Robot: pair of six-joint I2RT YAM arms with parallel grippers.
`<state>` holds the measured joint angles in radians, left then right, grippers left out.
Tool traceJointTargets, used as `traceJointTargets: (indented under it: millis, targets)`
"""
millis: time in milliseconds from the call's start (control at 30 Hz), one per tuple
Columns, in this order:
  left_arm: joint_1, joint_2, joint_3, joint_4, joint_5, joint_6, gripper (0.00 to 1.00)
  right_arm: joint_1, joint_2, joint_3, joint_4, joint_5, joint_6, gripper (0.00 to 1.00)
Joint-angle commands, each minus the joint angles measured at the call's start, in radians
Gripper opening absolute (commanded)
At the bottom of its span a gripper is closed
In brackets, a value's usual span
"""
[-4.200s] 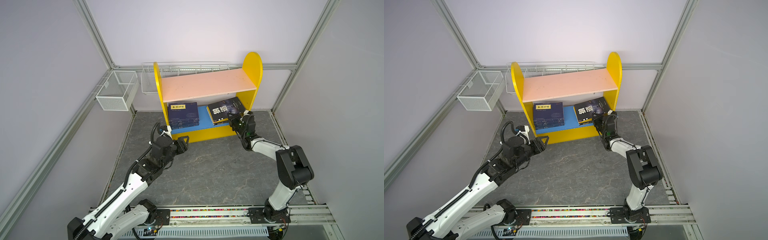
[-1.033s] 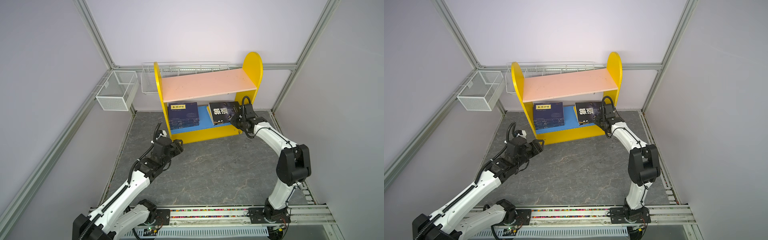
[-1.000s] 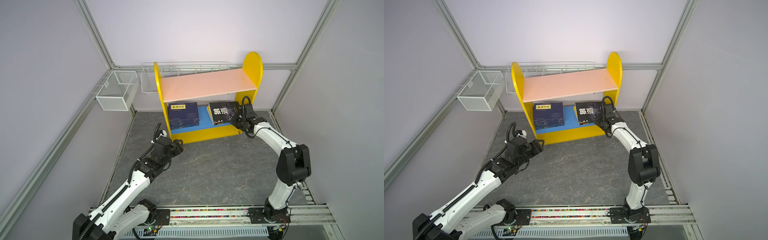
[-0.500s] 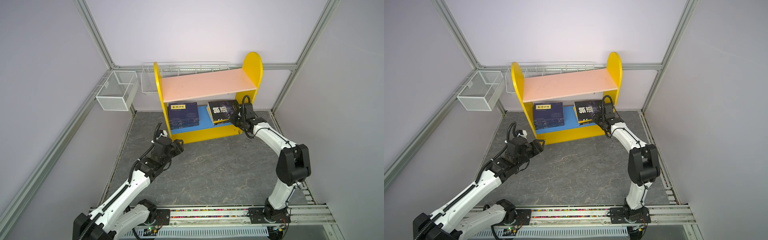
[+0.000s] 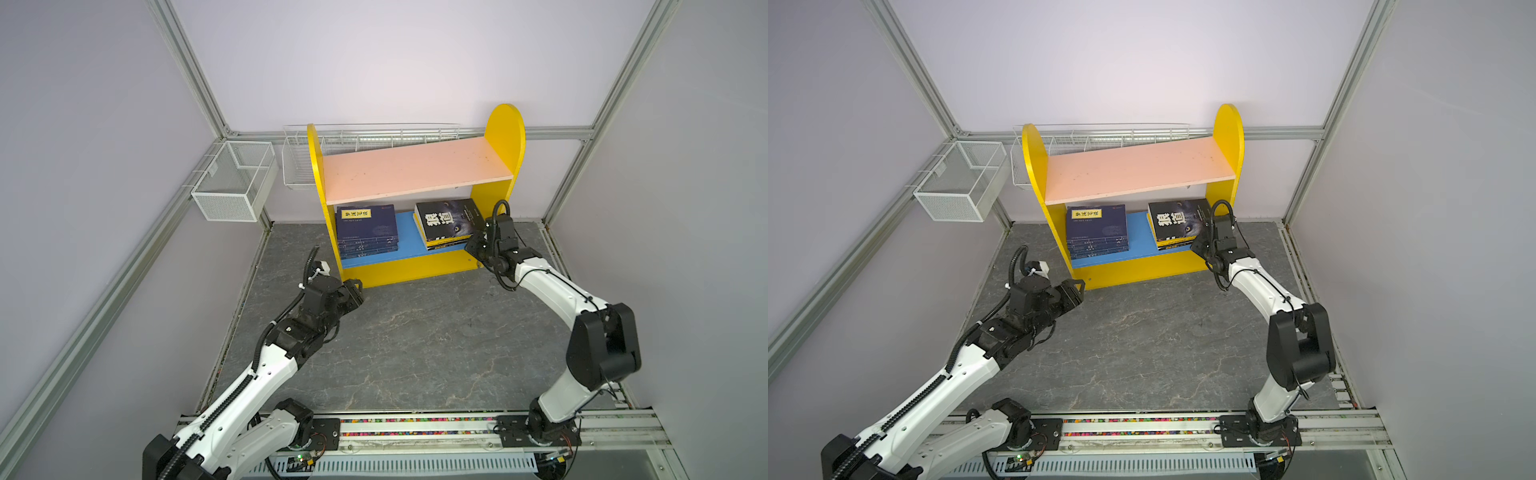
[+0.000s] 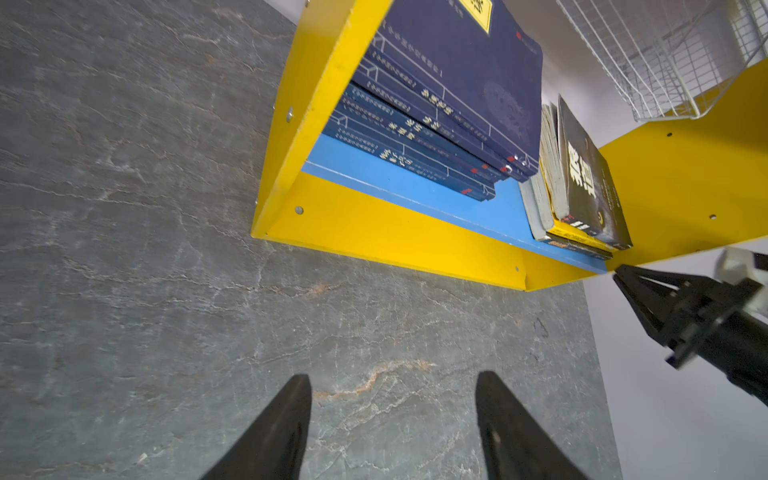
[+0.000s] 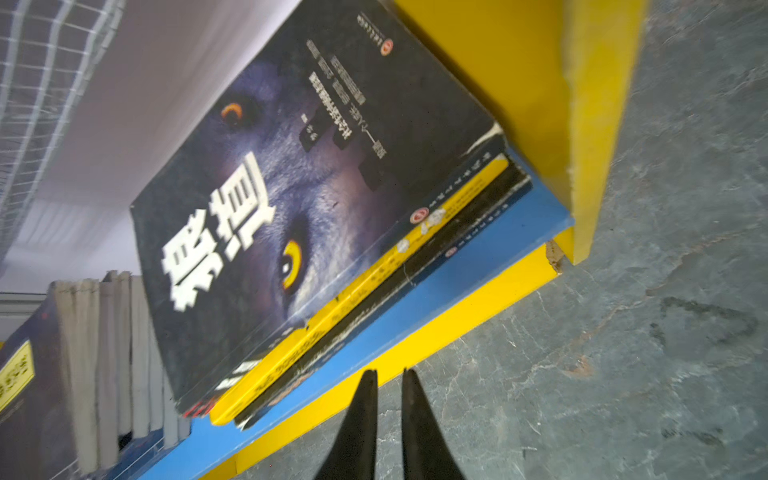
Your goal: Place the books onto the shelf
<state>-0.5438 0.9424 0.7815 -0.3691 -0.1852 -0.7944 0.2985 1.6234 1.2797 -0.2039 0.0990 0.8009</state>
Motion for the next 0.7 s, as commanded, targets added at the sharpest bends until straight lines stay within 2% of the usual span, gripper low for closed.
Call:
traceJointTargets:
  millis: [0, 67, 167, 233, 333, 367, 400, 433, 567, 667]
  targets:
    - [0.023, -0.029, 0.023, -0.082, -0.090, 0.051, 0.64, 0.004, -0.146, -0.070, -0.024, 0.072, -0.061, 0.18]
    - [0.046, -0.034, 0.046, -0.121, -0.129, 0.090, 0.64, -0.005, -0.237, -0.125, -0.058, 0.142, -0.099, 0.19]
    - [0.131, -0.036, 0.071, -0.162, -0.167, 0.156, 0.66, -0.016, -0.388, -0.239, -0.066, 0.284, -0.200, 0.24]
    - [0.230, -0.030, 0.073, -0.170, -0.169, 0.182, 0.68, -0.016, -0.488, -0.326, -0.068, 0.407, -0.278, 0.32]
    - [0.347, 0.001, 0.066, -0.164, -0.219, 0.190, 0.71, -0.018, -0.578, -0.476, -0.012, 0.587, -0.384, 0.40]
    - [0.367, 0.016, 0.064, -0.160, -0.249, 0.189, 0.73, -0.018, -0.594, -0.524, 0.022, 0.638, -0.416, 0.42]
    - [0.380, 0.032, 0.057, -0.149, -0.303, 0.182, 0.80, -0.020, -0.605, -0.576, 0.062, 0.668, -0.465, 0.48]
    - [0.383, 0.048, 0.047, -0.128, -0.362, 0.187, 1.00, -0.022, -0.606, -0.616, 0.083, 0.706, -0.490, 0.52]
    - [0.383, 0.098, -0.034, 0.024, -0.531, 0.259, 1.00, -0.043, -0.551, -0.696, 0.153, 0.775, -0.503, 0.55]
    - [0.384, 0.155, -0.107, 0.141, -0.641, 0.305, 1.00, -0.056, -0.506, -0.792, 0.399, 0.759, -0.588, 0.56]
